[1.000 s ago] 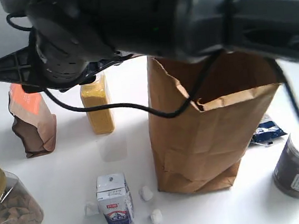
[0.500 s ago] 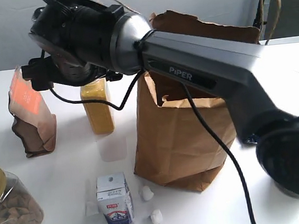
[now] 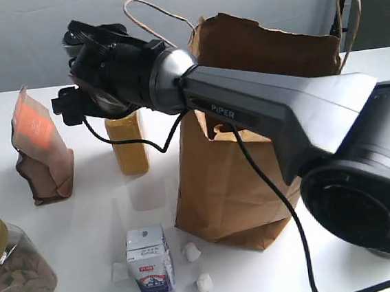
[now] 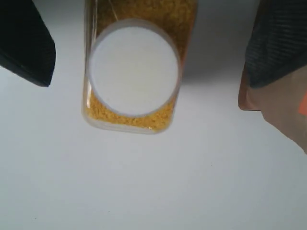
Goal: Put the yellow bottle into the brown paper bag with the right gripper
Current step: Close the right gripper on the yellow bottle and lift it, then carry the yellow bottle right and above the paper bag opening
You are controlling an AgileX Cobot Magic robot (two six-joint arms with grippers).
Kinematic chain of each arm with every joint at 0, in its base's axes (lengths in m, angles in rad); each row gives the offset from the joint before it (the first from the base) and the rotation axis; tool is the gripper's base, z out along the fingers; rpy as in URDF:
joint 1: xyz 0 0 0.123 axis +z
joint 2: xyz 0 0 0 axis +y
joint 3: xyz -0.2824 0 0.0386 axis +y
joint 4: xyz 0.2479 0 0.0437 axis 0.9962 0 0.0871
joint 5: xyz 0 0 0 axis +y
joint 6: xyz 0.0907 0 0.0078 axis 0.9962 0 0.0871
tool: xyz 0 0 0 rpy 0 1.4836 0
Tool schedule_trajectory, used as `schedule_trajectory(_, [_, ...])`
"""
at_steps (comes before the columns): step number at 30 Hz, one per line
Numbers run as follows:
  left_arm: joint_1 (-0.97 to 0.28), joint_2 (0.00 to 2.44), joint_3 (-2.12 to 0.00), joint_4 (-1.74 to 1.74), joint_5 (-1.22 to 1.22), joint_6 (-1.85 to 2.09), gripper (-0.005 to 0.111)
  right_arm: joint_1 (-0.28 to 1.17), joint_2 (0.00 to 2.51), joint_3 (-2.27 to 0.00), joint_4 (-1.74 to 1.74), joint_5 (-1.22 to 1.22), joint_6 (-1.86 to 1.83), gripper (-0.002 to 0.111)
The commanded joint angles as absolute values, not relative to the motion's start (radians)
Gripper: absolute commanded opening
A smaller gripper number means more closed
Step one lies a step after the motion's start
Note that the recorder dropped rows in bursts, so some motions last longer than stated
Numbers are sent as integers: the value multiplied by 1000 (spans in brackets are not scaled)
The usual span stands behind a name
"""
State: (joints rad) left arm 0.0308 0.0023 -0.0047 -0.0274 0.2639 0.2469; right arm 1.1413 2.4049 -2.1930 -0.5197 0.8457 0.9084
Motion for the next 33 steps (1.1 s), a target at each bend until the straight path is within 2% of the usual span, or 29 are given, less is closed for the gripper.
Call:
schedule_trajectory(1, [33, 0, 0, -26, 259, 240, 0, 1125, 2444, -2200, -532, 841, 909, 100])
schedule_trajectory(3, [33, 0, 0, -26, 259, 240, 0, 1125, 2451, -2200, -532, 855, 914, 90])
schedule_trajectory(5, [33, 0, 0, -26, 259, 240, 0, 1125, 2450, -2200, -530, 884, 939, 66])
schedule_trajectory(8, [33, 0, 0, -26, 259, 240, 0, 1125, 2444, -2200, -494, 910, 911, 4])
schedule_trajectory(10, [33, 0, 0, -26, 259, 240, 0, 1130, 2439, -2200, -425, 889, 873, 0])
schedule_trajectory(16, [33, 0, 0, -26, 259, 240, 0, 1187, 2355, -2200, -479, 849, 871, 0])
schedule_trajectory(24, [33, 0, 0, -26, 259, 240, 0, 1304, 2198, -2194, -600, 942, 839, 0])
schedule_trajectory(28, [33, 0, 0, -26, 259, 240, 0, 1378, 2071, -2046, -683, 945, 864, 0])
schedule_trajectory(33, [33, 0, 0, -26, 259, 240, 0, 1485, 1805, -1739, -736, 831, 972, 0])
